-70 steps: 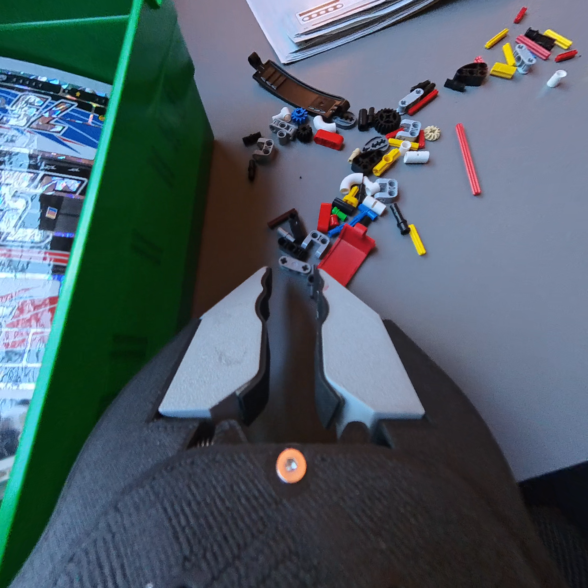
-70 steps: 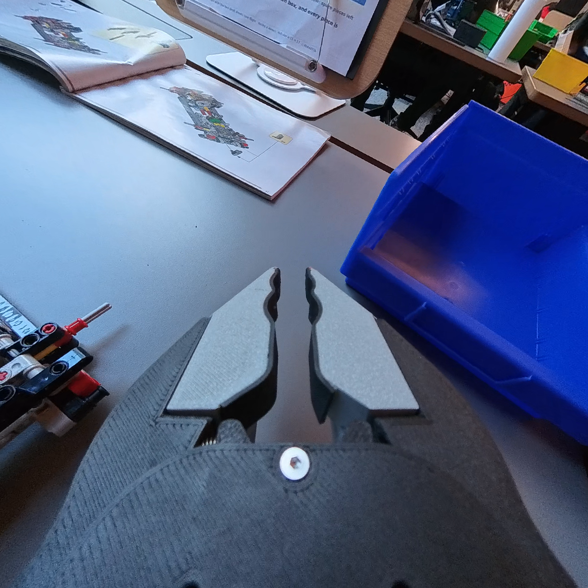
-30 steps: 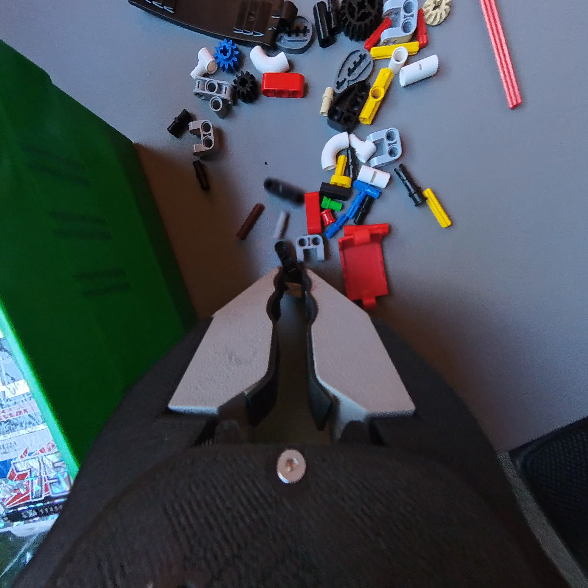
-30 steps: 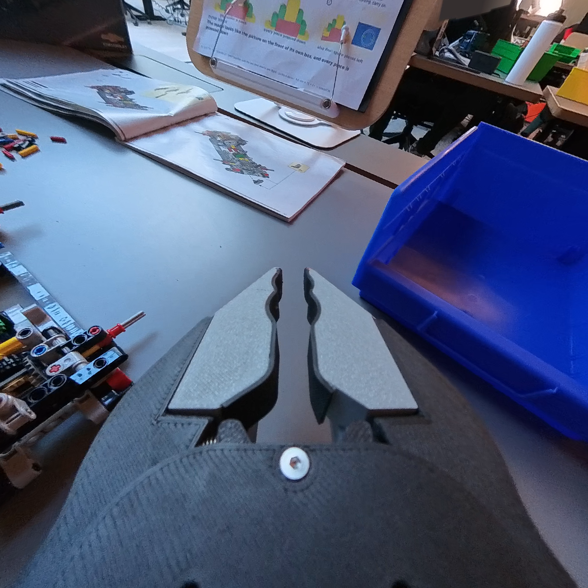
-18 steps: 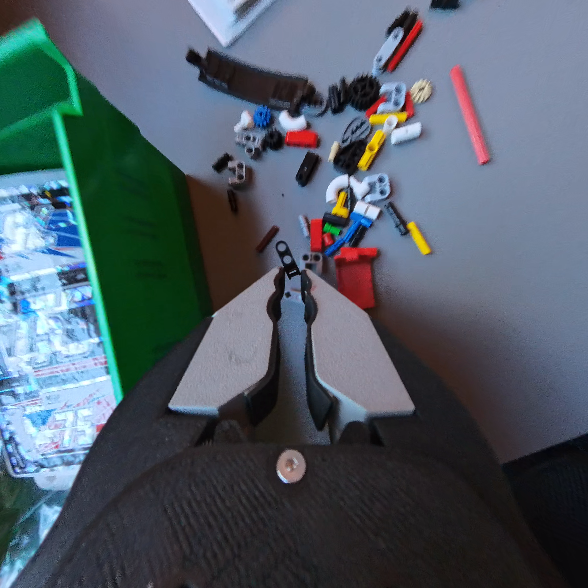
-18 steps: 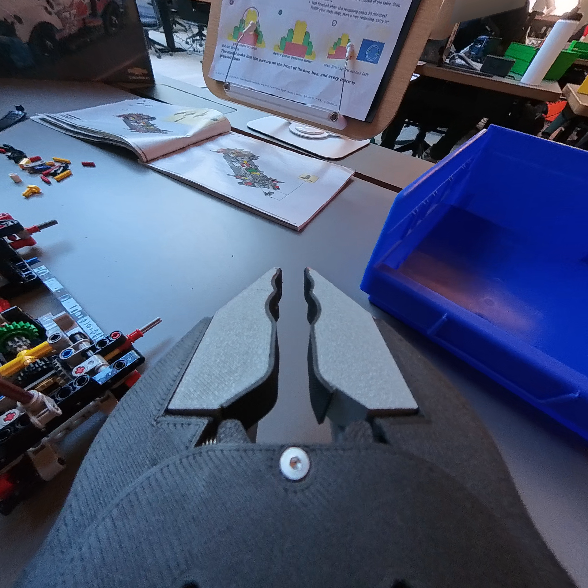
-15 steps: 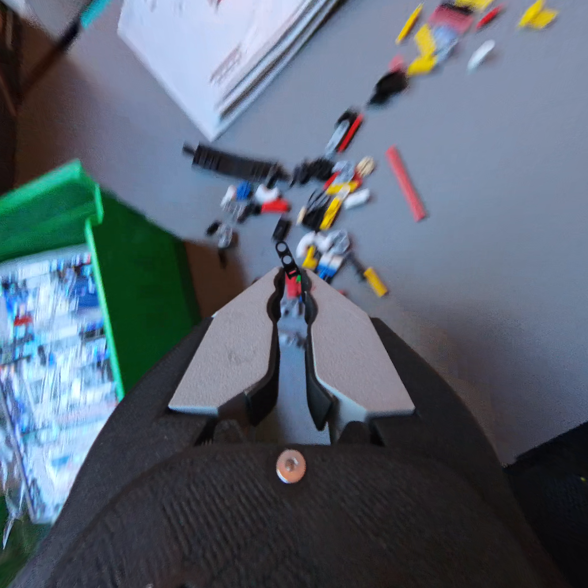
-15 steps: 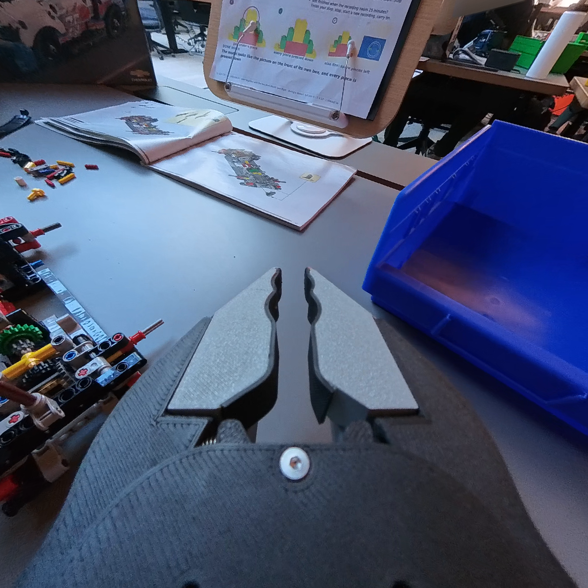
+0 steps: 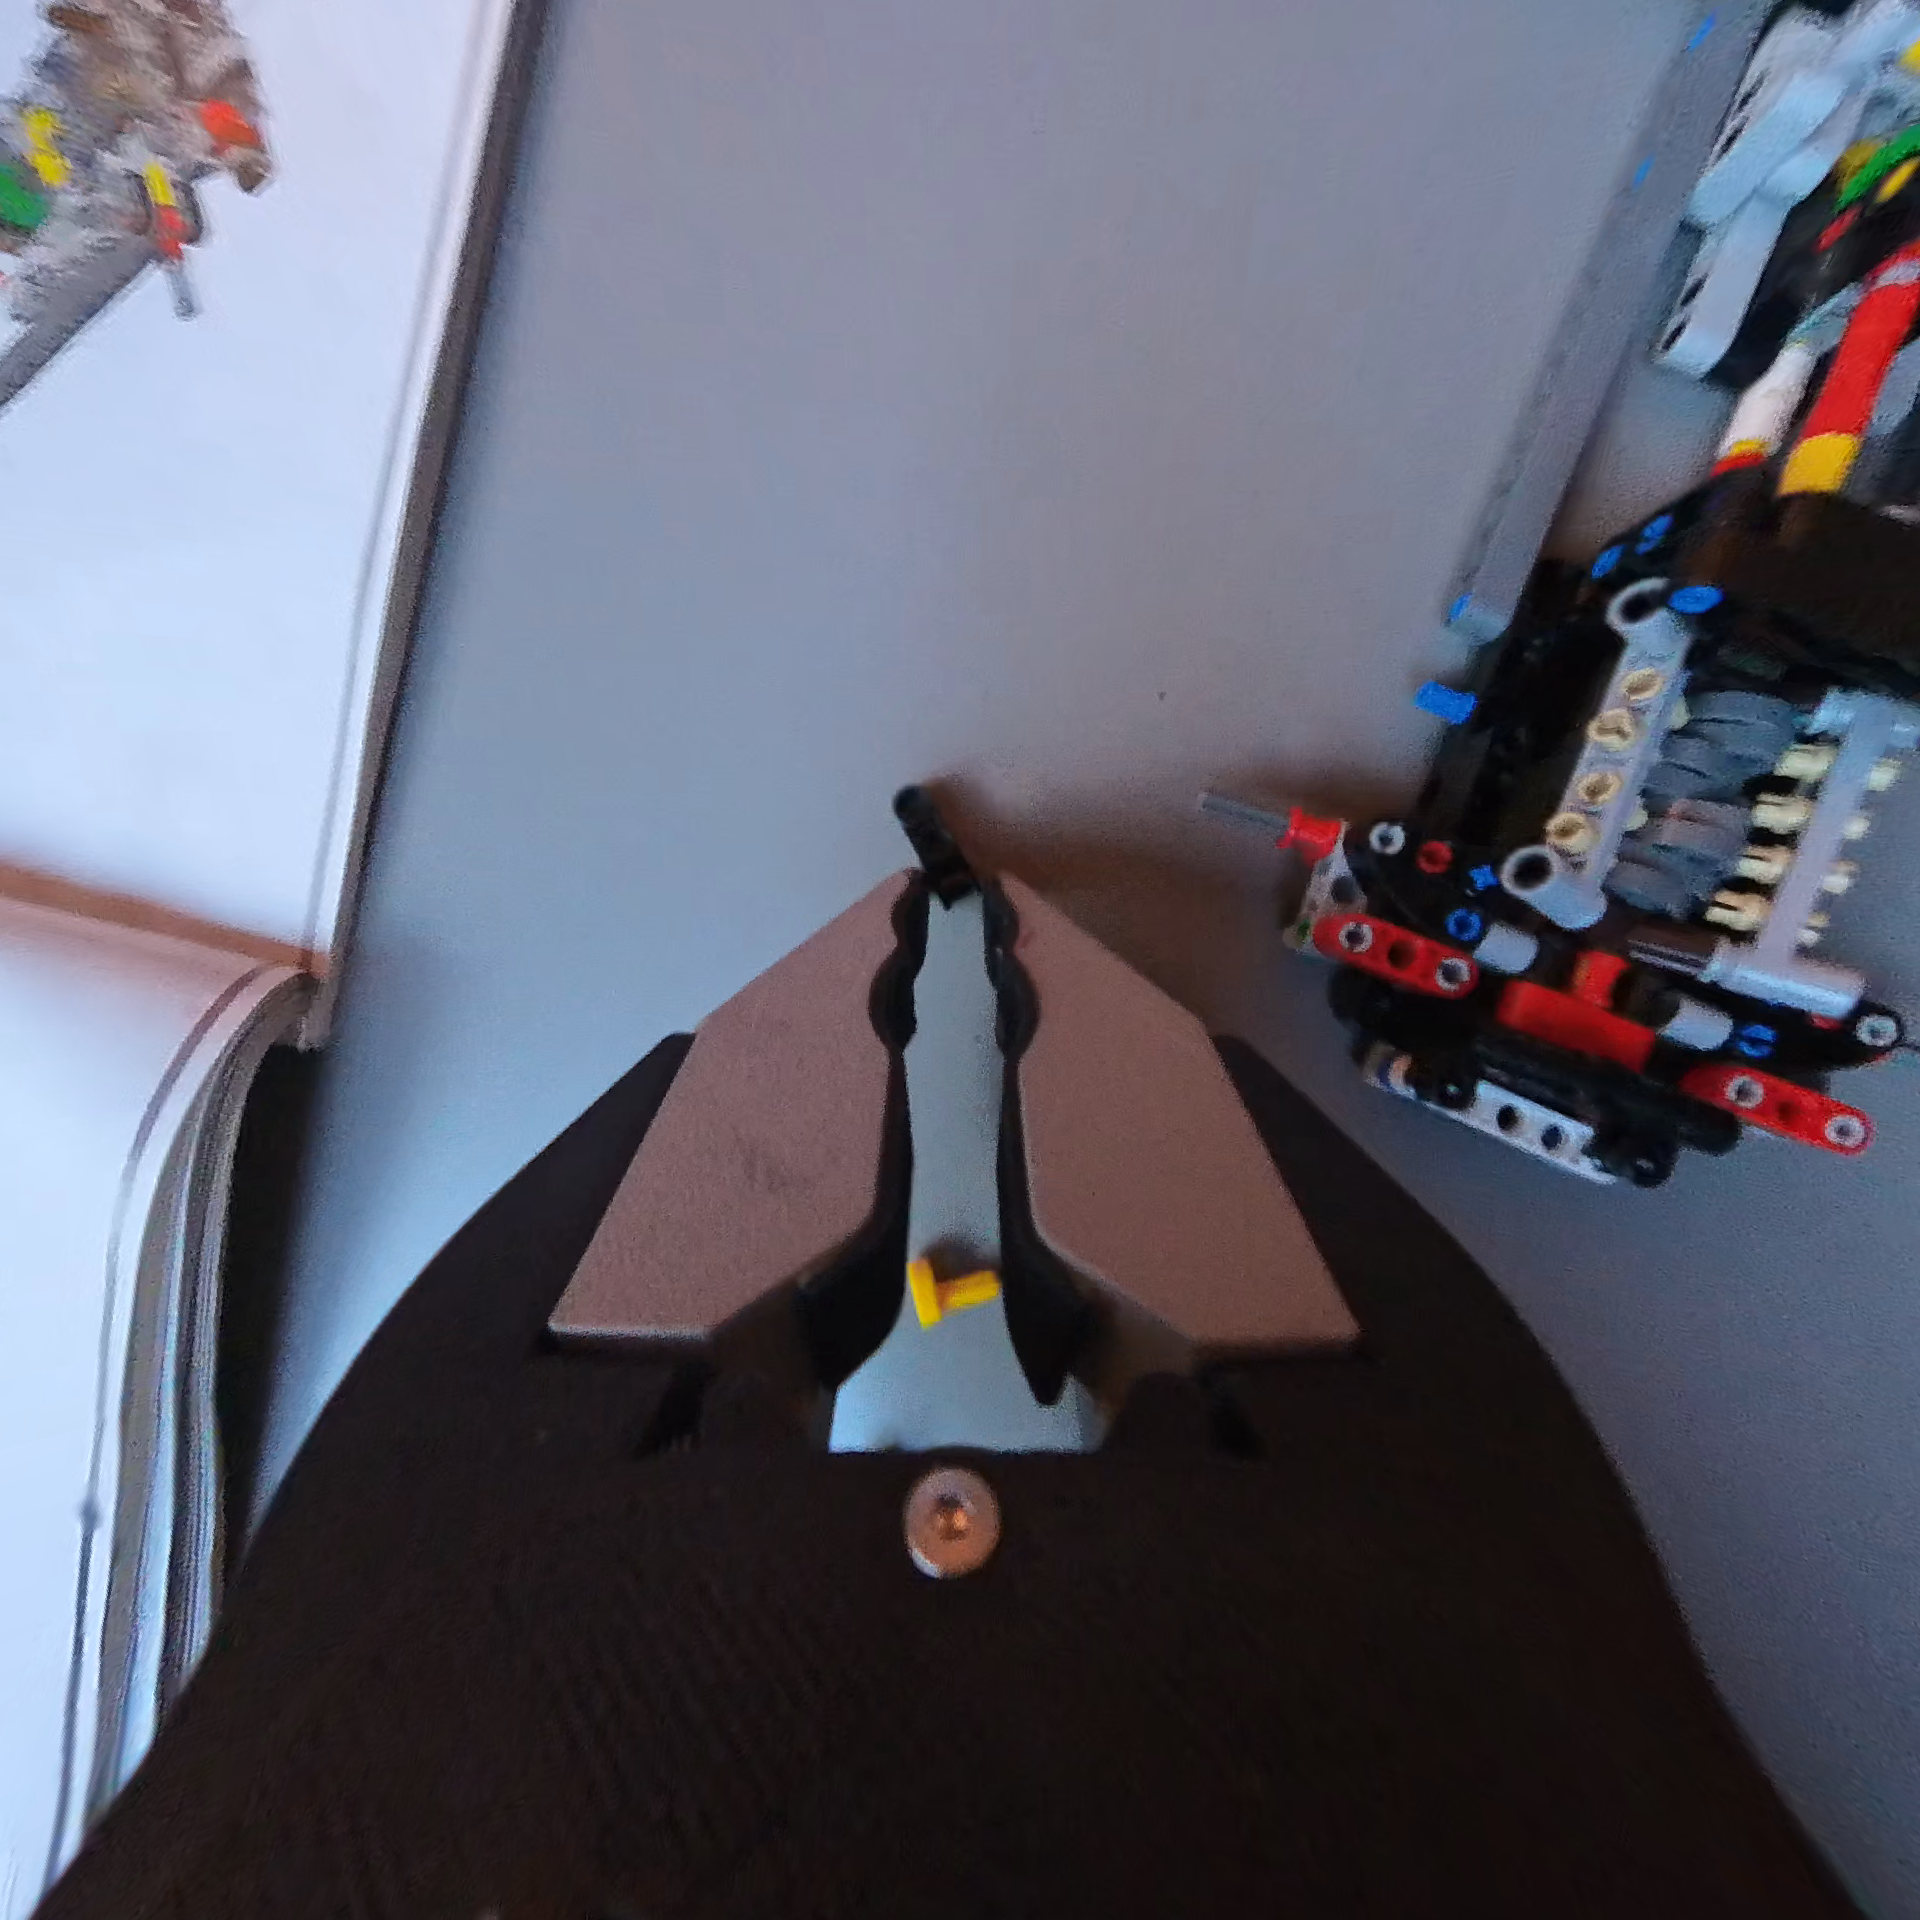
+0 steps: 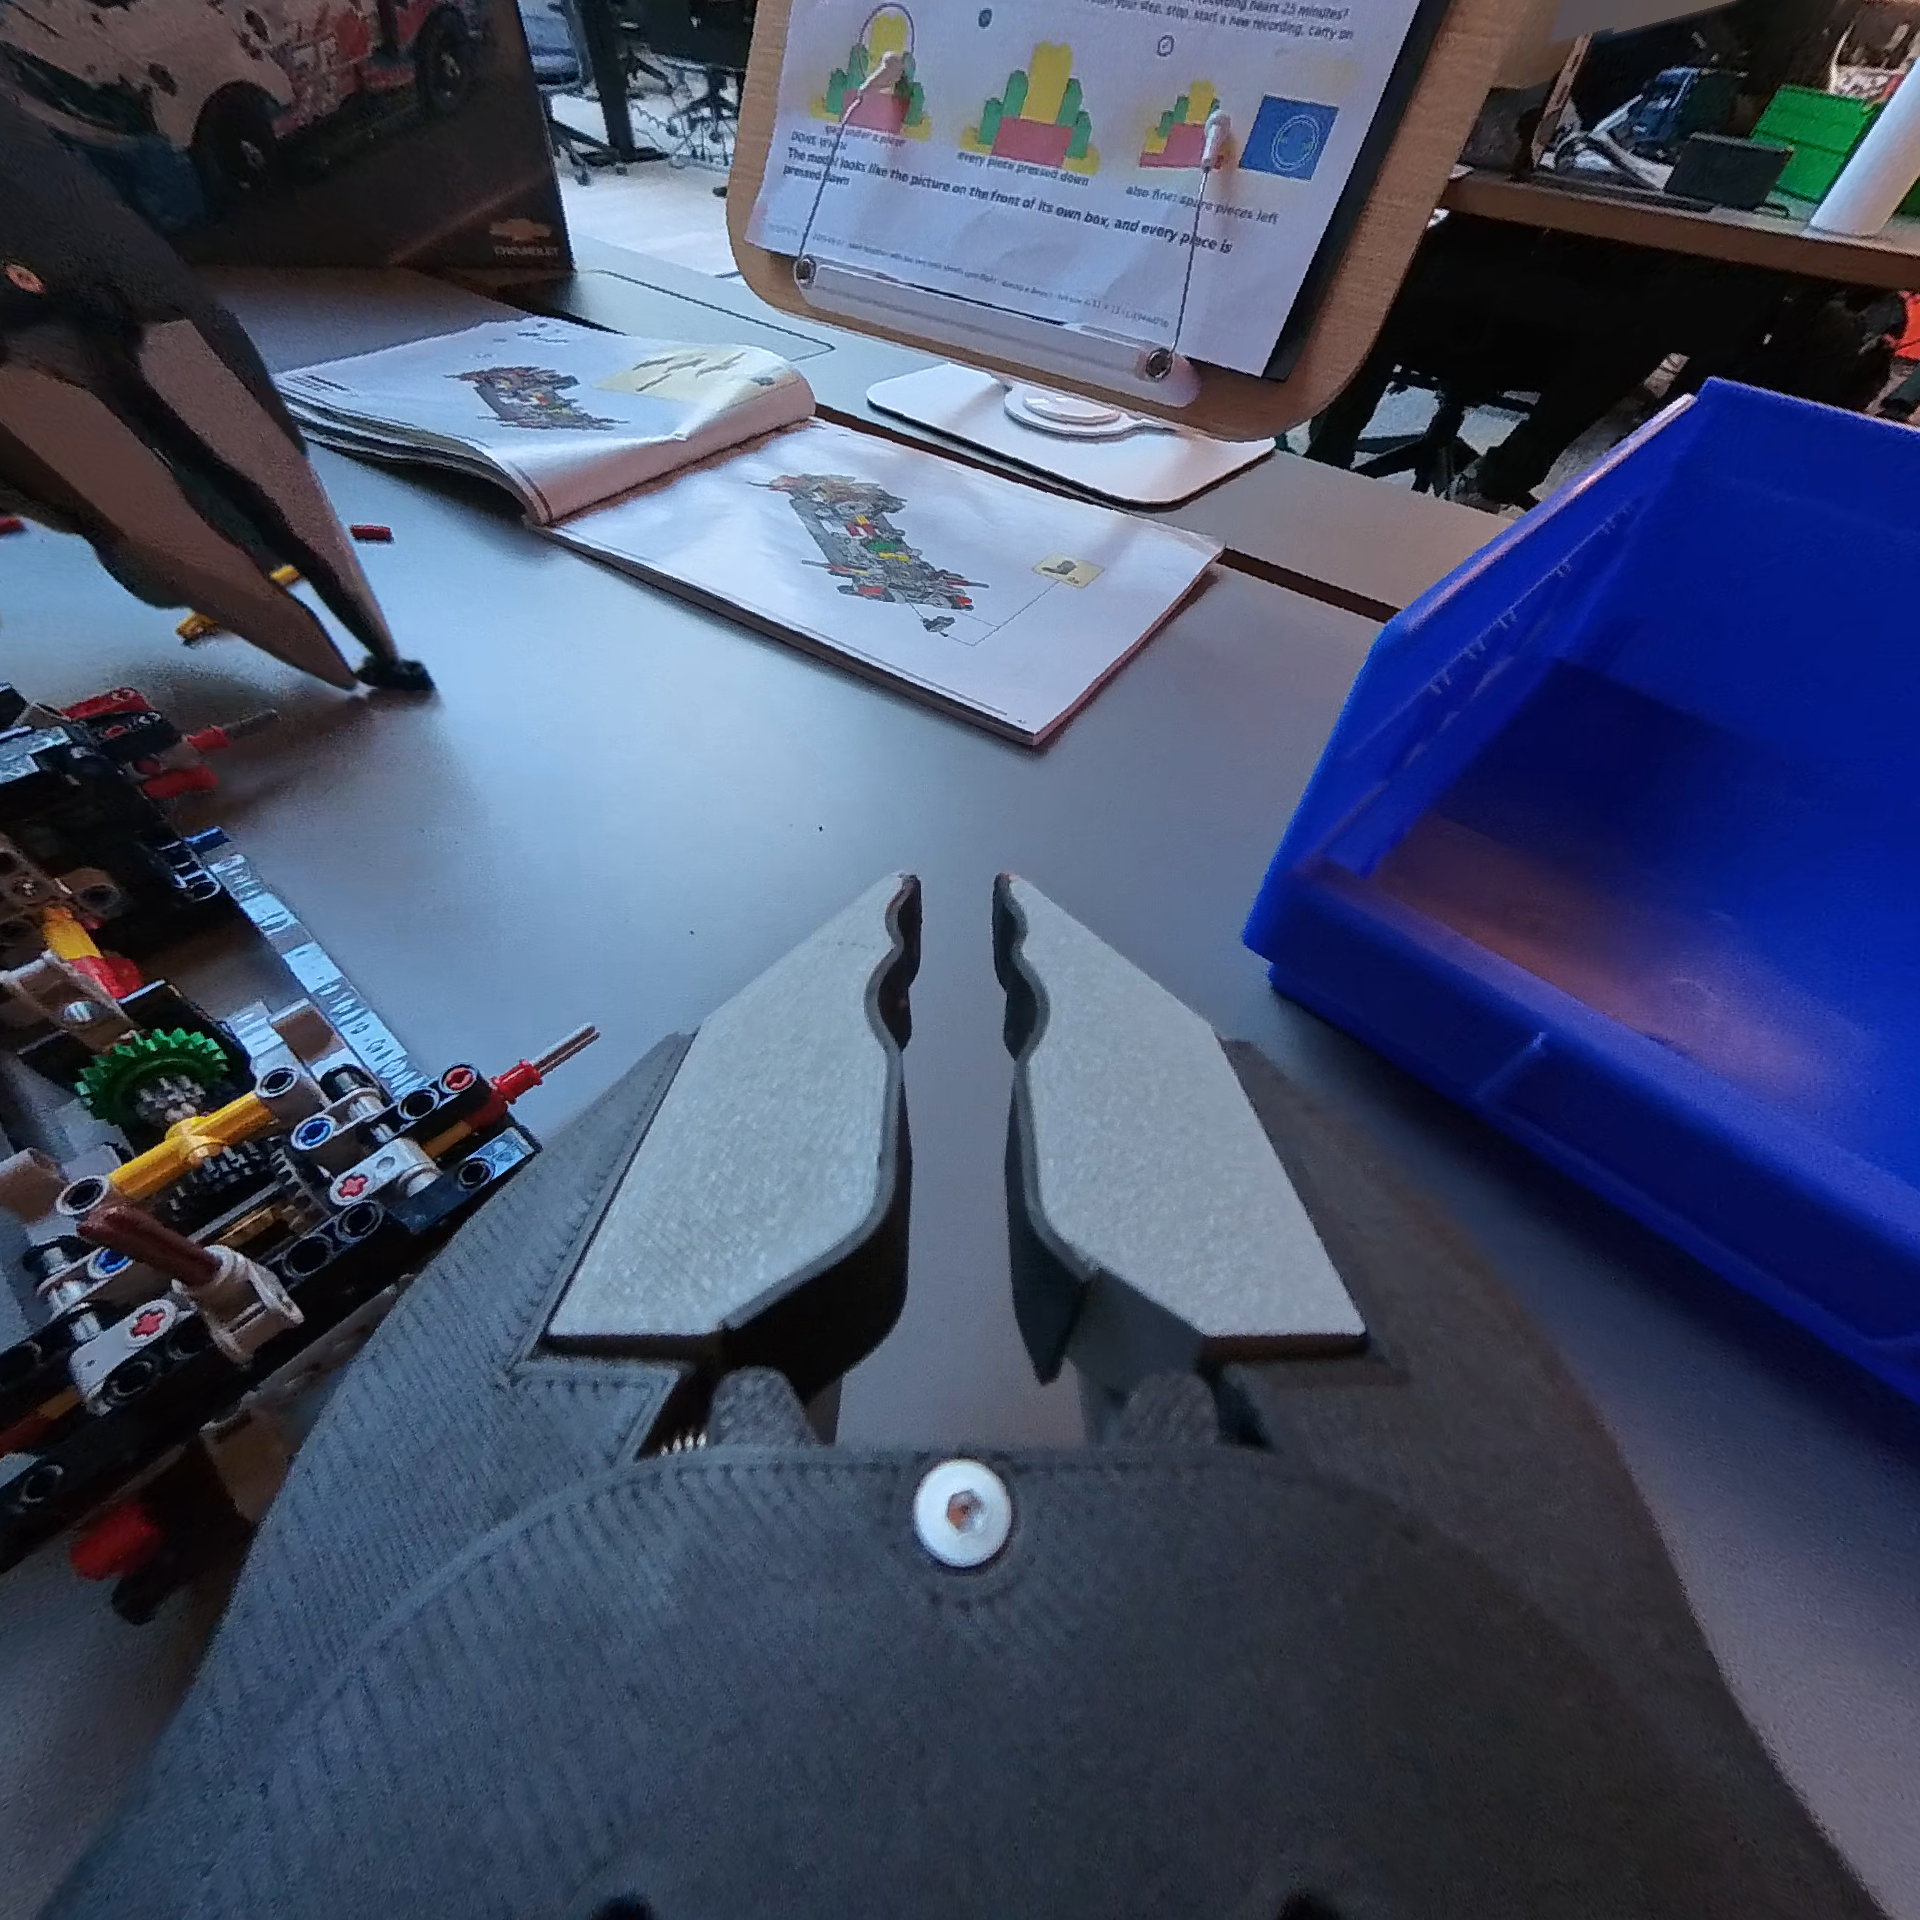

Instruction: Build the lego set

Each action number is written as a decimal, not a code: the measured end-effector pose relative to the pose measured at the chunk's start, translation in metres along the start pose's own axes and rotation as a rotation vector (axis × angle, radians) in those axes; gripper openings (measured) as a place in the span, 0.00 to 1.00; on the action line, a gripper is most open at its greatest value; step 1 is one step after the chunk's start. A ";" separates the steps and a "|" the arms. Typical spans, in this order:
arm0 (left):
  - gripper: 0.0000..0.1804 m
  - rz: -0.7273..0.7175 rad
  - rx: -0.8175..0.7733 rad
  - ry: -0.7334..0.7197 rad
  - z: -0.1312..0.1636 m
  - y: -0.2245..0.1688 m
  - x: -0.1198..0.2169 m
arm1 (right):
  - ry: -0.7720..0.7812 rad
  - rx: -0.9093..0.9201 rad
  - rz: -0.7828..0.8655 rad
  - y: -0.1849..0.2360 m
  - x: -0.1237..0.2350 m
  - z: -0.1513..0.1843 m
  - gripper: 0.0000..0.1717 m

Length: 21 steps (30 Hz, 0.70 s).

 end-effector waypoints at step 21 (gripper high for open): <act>0.10 -0.158 0.190 0.079 0.115 0.019 0.072 | 0.020 -0.054 -0.015 -0.002 -0.003 0.002 0.05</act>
Point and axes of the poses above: each gripper's, where its closed fingertips meet, x back along the fingers, z out of its underside, y = z × x across the jaws, the point moved 1 cm from there along x, back along the fingers, and after that the axes turned 4 degrees about -x, right-handed, at the moved point
